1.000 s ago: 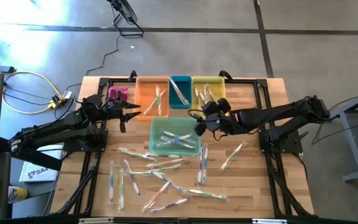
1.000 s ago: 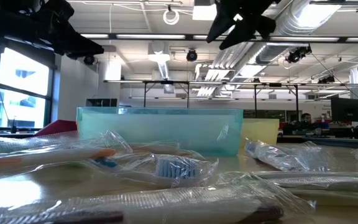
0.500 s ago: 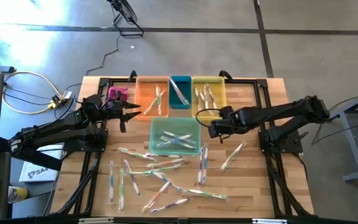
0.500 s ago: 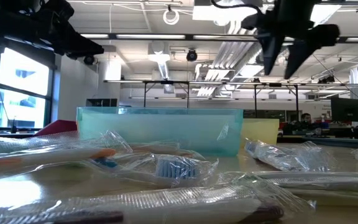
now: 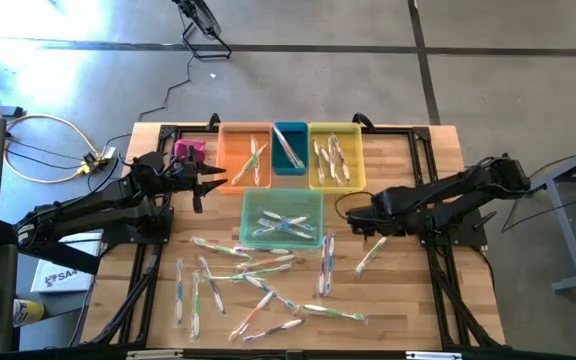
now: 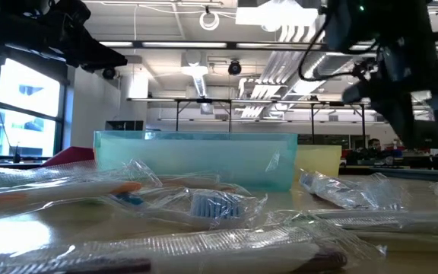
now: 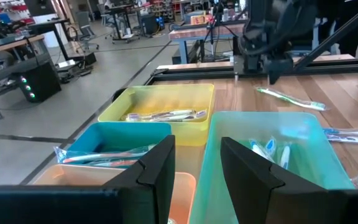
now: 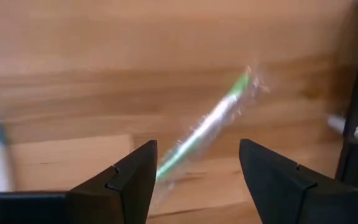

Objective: Pick & Place Toothbrushes
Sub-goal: Put the green toothbrush into the orange bin

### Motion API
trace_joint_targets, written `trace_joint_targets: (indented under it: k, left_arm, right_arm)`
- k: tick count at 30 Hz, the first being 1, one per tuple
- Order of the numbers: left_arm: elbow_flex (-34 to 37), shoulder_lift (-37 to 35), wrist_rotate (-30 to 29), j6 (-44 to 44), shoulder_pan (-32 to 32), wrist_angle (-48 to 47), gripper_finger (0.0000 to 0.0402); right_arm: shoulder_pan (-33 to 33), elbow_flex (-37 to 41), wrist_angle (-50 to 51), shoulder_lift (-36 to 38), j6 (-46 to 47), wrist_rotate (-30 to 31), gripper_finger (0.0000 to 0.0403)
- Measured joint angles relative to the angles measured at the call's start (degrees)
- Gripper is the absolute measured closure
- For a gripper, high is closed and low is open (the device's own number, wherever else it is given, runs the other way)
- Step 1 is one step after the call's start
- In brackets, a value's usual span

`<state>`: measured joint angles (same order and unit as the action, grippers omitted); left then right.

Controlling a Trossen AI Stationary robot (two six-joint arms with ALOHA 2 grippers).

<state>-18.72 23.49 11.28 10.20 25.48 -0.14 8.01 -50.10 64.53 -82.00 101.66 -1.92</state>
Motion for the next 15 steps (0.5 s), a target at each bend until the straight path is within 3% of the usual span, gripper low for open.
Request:
trace_joint_targets:
  k: [15]
  left_arm:
    - [0.0, 0.01, 0.03, -0.02, 0.0, 0.0, 0.0277]
  right_arm:
    - [0.57, 11.35, -16.61, 0.0, 6.4, -5.54, 0.0183]
